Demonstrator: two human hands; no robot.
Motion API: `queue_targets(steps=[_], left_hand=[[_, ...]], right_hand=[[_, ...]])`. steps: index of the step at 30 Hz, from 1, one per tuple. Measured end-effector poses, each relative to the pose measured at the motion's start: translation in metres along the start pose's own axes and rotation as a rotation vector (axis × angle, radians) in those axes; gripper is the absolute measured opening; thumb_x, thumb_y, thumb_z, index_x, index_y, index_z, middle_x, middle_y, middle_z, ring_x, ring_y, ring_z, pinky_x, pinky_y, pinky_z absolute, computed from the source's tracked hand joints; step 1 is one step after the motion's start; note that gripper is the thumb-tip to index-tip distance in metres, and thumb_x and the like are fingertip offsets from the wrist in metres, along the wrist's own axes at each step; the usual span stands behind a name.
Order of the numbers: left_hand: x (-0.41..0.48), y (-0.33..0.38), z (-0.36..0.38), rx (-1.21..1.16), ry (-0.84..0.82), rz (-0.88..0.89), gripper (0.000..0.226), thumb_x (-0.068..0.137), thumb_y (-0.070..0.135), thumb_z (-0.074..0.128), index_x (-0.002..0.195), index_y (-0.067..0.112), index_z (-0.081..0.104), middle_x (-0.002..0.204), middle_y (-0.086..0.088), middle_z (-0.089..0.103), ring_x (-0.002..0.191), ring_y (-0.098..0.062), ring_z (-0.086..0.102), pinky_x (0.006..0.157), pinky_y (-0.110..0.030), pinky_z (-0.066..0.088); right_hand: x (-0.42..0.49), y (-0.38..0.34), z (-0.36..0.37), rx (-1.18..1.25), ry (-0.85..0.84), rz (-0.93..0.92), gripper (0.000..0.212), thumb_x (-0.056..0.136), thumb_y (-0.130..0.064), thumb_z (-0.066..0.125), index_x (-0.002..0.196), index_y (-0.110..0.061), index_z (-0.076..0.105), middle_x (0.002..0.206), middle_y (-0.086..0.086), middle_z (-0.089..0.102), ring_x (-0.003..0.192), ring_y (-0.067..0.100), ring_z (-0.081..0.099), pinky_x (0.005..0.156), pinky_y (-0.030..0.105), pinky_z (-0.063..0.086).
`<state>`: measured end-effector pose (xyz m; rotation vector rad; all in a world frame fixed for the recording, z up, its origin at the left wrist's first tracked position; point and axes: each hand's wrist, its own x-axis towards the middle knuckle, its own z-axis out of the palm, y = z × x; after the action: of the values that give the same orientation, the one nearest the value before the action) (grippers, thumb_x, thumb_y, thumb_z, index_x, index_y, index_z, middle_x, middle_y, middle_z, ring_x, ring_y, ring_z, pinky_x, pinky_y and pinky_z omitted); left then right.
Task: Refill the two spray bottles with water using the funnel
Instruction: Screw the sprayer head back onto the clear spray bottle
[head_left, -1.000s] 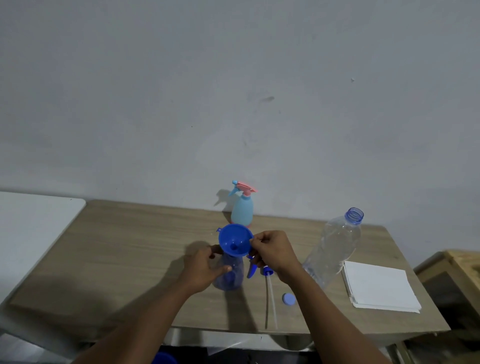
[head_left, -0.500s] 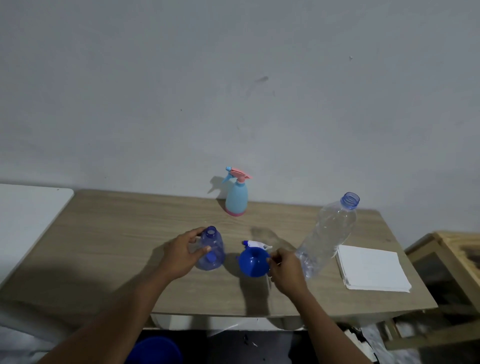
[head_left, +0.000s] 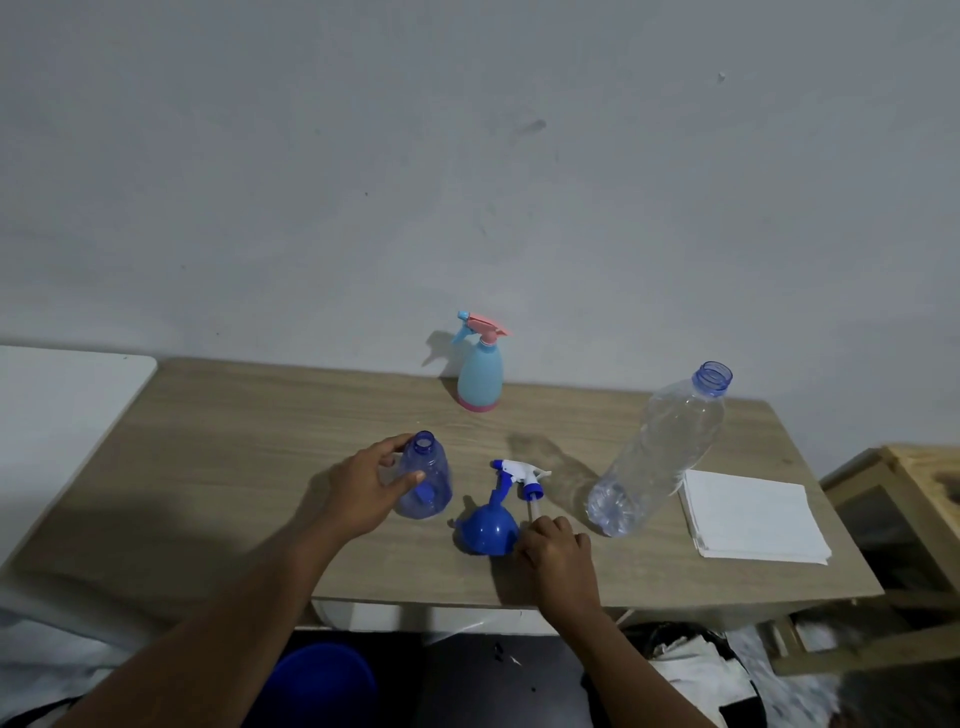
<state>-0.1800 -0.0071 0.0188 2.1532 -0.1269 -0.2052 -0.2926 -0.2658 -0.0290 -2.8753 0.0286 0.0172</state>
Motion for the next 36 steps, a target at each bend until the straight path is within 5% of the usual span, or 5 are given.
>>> queue_targets(steps=[8, 16, 21, 25, 36], left_hand=[[0.0, -0.005, -0.004, 0.033, -0.006, -0.014, 0.056, 0.082, 0.044, 0.077, 0.133, 0.043, 0.055, 0.118, 0.007, 0.068, 0.109, -0.01, 0.063, 0.083, -0.029, 0.051], [-0.002, -0.008, -0.002, 0.046, 0.005, 0.004, 0.05, 0.082, 0.046, 0.075, 0.125, 0.054, 0.051, 0.116, 0.015, 0.067, 0.108, -0.005, 0.062, 0.078, -0.02, 0.048], [-0.004, -0.008, 0.002, -0.005, -0.005, 0.027, 0.058, 0.081, 0.037, 0.08, 0.128, 0.051, 0.05, 0.12, 0.021, 0.063, 0.111, 0.0, 0.058, 0.087, -0.019, 0.049], [-0.007, -0.015, 0.002, 0.022, -0.068, 0.064, 0.071, 0.077, 0.04, 0.081, 0.129, 0.061, 0.039, 0.127, 0.03, 0.055, 0.117, 0.011, 0.052, 0.091, -0.011, 0.043], [0.001, -0.018, 0.022, -0.144, -0.112, 0.129, 0.076, 0.084, 0.013, 0.077, 0.147, 0.021, 0.035, 0.138, 0.02, 0.048, 0.124, 0.011, 0.048, 0.099, -0.008, 0.042]], right_hand=[[0.004, 0.004, -0.004, 0.087, -0.02, 0.119, 0.014, 0.094, -0.032, 0.06, 0.098, -0.031, 0.074, 0.103, -0.012, 0.061, 0.101, 0.013, 0.045, 0.08, 0.034, 0.024], [0.054, 0.002, -0.032, 0.615, 0.143, 0.377, 0.013, 0.098, -0.012, 0.057, 0.101, -0.011, 0.07, 0.096, 0.008, 0.071, 0.088, 0.019, 0.067, 0.08, 0.032, 0.053], [0.097, 0.012, -0.031, 0.552, -0.147, 0.504, 0.052, 0.098, -0.014, 0.057, 0.146, -0.002, 0.041, 0.131, 0.018, 0.063, 0.121, 0.03, 0.06, 0.091, 0.028, 0.044], [0.114, 0.016, -0.022, 0.465, -0.266, 0.471, 0.048, 0.095, -0.016, 0.062, 0.14, -0.005, 0.05, 0.13, 0.016, 0.064, 0.118, 0.029, 0.061, 0.088, 0.029, 0.045], [0.131, 0.017, -0.051, 0.653, 0.033, 0.428, 0.044, 0.093, -0.018, 0.065, 0.133, -0.013, 0.048, 0.106, 0.006, 0.063, 0.089, 0.025, 0.06, 0.073, 0.031, 0.044]])
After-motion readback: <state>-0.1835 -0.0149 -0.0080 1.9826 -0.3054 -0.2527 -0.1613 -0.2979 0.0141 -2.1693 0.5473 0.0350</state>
